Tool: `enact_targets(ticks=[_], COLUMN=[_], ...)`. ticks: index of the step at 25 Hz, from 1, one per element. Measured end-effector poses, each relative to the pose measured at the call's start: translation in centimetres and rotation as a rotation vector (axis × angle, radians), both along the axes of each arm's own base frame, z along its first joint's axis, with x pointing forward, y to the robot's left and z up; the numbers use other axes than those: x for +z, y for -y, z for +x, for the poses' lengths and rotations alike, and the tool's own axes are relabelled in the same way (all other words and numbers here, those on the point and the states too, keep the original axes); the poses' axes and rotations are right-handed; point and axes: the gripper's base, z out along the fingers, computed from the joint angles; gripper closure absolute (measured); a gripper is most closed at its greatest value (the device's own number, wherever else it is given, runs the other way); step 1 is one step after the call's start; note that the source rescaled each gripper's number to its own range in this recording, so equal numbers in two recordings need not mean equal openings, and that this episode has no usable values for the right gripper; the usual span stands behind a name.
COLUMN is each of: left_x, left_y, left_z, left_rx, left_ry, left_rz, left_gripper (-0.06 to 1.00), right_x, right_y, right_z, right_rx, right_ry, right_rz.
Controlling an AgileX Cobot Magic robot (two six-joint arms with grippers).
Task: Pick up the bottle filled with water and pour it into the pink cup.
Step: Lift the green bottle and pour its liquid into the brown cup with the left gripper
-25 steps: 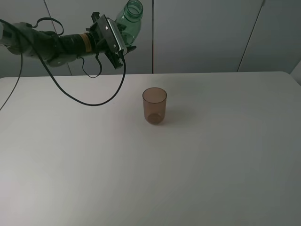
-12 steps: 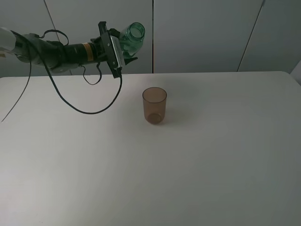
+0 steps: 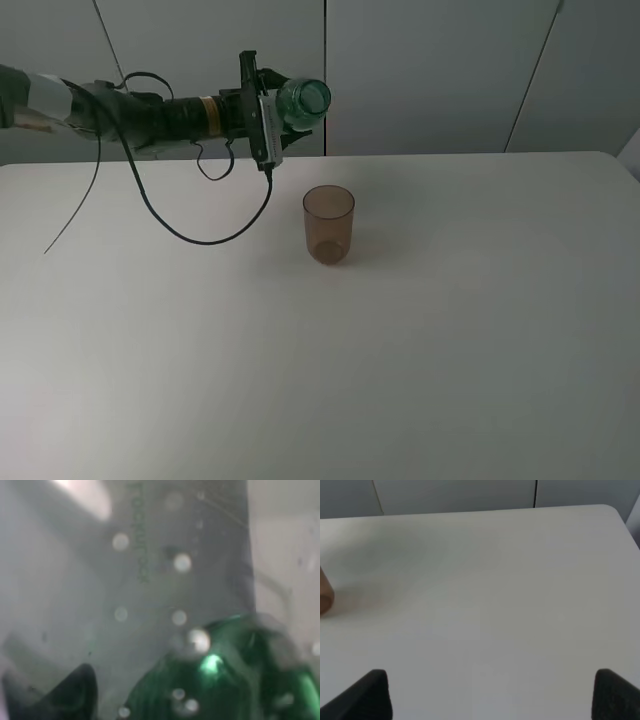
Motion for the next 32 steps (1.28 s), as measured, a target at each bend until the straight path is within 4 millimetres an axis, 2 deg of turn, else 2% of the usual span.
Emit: enact_targets(ticks=[4,11,20,32], left_x=[-0.7,-2.3,-1.7,-2.0], left_y=[1.0,1.0,1.3,1.3], left_z=[-0.4,-0.3,0.2,0.1], left_rx=[-0.043,-0.065,-0.091,-0.119], left_ry=[0.039,0.069,0.150,0.216], left_rz=[0.038,0.088,0.126,0.202], left_gripper=[0.91,0.91,0.91,0.91], right_x=[0.0,0.0,0.0,0.0], right_y=[0.0,0.0,0.0,0.0], right_z=[0.0,0.0,0.0,0.0], right_rx=[0.000,0.000,0.000,0.000], right_ry=[0.000,0.000,0.000,0.000], right_rz=[0.000,0.000,0.000,0.000])
